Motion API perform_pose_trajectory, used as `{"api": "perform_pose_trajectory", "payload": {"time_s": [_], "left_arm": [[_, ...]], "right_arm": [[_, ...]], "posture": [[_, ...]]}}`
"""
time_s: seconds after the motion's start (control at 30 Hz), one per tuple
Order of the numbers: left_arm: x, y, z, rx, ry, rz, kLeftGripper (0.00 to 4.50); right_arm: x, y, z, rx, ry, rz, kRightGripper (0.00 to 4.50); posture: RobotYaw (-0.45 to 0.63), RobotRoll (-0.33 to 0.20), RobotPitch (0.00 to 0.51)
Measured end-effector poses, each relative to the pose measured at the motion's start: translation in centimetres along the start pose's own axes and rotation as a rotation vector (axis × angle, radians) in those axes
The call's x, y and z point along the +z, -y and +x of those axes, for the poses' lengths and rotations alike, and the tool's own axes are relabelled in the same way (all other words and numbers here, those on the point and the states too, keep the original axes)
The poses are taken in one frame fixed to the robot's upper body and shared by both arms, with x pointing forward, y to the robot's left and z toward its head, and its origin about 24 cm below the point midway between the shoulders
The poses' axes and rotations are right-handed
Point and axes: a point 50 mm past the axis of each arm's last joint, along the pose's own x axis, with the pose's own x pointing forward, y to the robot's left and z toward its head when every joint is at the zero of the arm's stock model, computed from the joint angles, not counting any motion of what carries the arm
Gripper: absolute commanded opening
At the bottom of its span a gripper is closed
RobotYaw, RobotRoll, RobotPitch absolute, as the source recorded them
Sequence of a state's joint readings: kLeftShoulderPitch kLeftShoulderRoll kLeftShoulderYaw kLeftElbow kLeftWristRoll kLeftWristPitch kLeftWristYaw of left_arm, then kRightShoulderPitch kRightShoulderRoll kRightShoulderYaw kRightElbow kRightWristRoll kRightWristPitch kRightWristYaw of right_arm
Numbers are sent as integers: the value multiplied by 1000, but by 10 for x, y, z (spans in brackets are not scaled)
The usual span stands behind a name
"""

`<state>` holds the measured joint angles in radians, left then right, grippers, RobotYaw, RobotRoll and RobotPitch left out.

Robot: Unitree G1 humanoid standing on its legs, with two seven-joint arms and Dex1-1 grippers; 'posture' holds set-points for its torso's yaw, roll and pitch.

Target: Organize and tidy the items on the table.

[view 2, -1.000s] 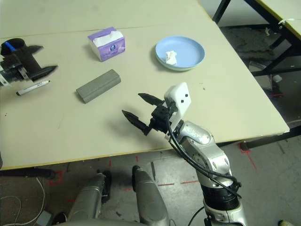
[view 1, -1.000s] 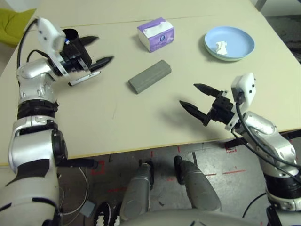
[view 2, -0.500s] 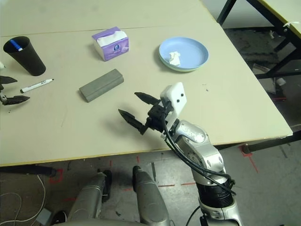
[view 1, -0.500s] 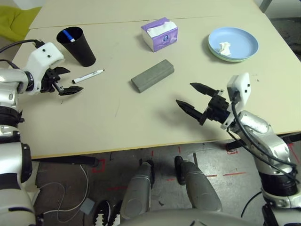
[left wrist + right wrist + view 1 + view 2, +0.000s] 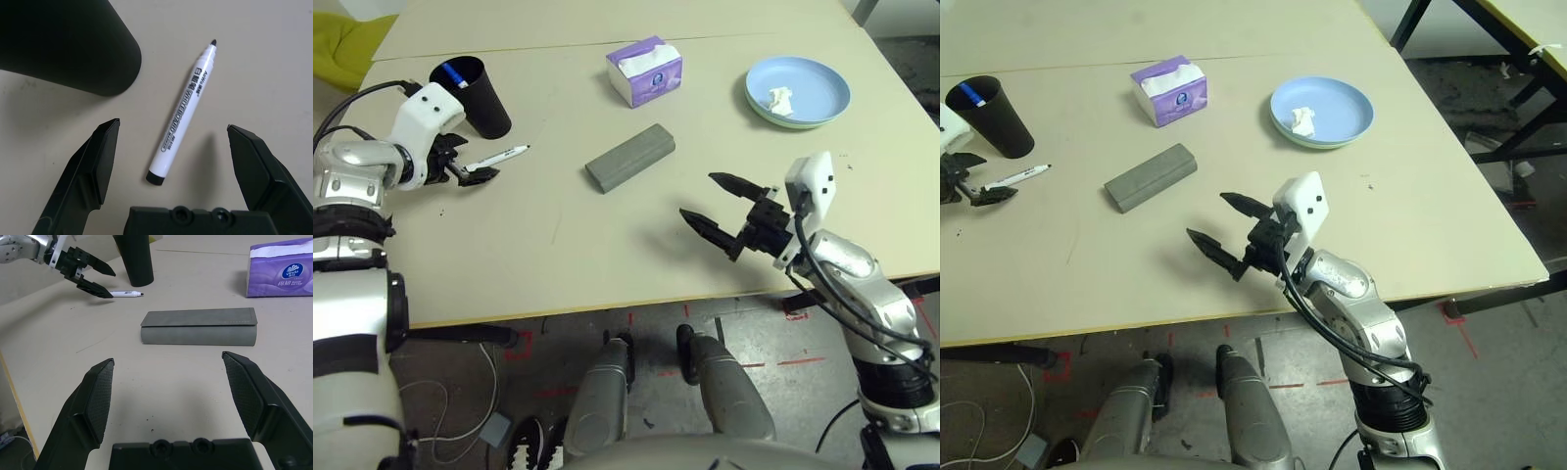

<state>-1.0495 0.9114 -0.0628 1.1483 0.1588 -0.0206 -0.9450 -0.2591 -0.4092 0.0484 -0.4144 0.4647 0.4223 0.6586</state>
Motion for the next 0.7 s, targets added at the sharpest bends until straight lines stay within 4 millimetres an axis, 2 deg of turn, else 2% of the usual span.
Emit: {"api": "perform_pose_trajectory", "payload": {"time_s": [0.4,0.7], "left_arm": [[-2,10,12,-49,-9,-72,4465],[-4,11,13,-50,-17,-97,4465]], "right_arm": [[0,-2,-1,3,2,-3,4500],[2,-4,-2,8,3,-9,4500]], "posture": [[-189,0,271],[-193,0,272]]}}
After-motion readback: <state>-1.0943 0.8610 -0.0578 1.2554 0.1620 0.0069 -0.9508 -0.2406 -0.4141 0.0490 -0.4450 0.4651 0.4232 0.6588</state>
